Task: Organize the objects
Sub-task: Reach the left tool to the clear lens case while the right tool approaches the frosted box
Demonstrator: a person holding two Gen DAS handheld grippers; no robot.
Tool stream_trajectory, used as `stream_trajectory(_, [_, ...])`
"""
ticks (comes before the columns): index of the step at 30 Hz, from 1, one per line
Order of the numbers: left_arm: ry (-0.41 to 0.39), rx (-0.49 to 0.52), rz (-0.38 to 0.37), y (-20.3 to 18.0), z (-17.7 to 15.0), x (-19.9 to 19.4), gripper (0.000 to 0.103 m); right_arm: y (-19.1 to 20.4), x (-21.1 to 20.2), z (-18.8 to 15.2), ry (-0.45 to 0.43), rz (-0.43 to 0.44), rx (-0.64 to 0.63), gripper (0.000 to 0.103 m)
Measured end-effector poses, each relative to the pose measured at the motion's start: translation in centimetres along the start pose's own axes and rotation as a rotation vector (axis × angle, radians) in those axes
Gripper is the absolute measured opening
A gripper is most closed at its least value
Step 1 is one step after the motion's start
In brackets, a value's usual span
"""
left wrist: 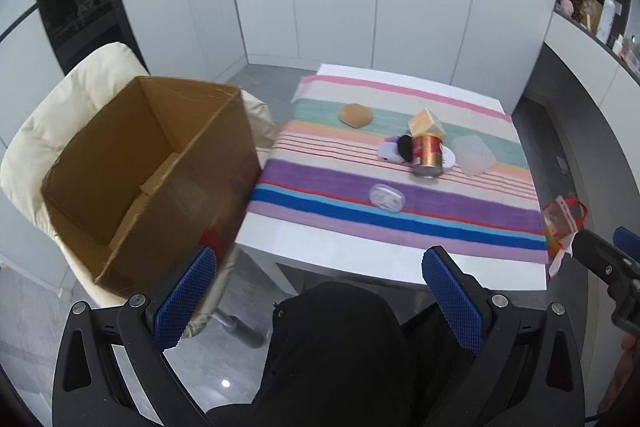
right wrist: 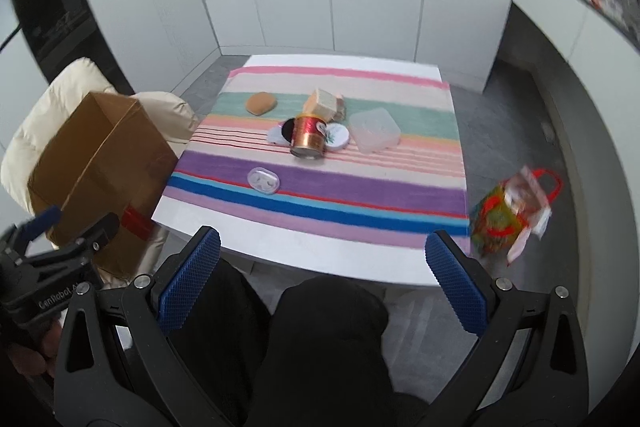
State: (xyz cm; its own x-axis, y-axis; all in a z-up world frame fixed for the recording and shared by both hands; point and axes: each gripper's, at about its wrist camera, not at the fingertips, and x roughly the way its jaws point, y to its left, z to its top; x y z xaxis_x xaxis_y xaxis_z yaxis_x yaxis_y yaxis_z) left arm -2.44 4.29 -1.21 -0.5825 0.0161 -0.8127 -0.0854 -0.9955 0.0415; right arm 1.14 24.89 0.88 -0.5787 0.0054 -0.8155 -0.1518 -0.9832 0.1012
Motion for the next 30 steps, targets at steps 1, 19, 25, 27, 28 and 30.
stream_trajectory(1, [0.003,0.005,0.0,-0.3,0.1,0.2,0.103,-0.4,0.2,0.0,0.014,0.008,0.018,0.103])
stream_trajectory(19, [0.028,0.109,-0.031,-5.9,5.6,7.1,0.103,-4.3,6.0,4.6,0.073,-0.016,-0.028,0.103])
stream_trajectory(25, [0.055,0.171,-0.036,-7.8,5.8,10.4,0.103,-6.4,10.0,5.9,0.086,-0.042,-0.009,0.103])
stream_trajectory(27, [0.072,0.169,-0.056,-8.2,5.7,11.4,0.103,-7.3,12.0,5.9,0.099,-0.071,-0.013,0.103])
stream_trajectory(28, [0.08,0.165,-0.063,-8.2,5.8,12.0,0.103,-7.7,12.6,5.9,0.104,-0.08,-0.017,0.103])
stream_trajectory(30, [0.087,0.159,-0.061,-8.3,5.8,13.1,0.103,-8.3,14.3,5.8,0.121,-0.099,-0.027,0.103])
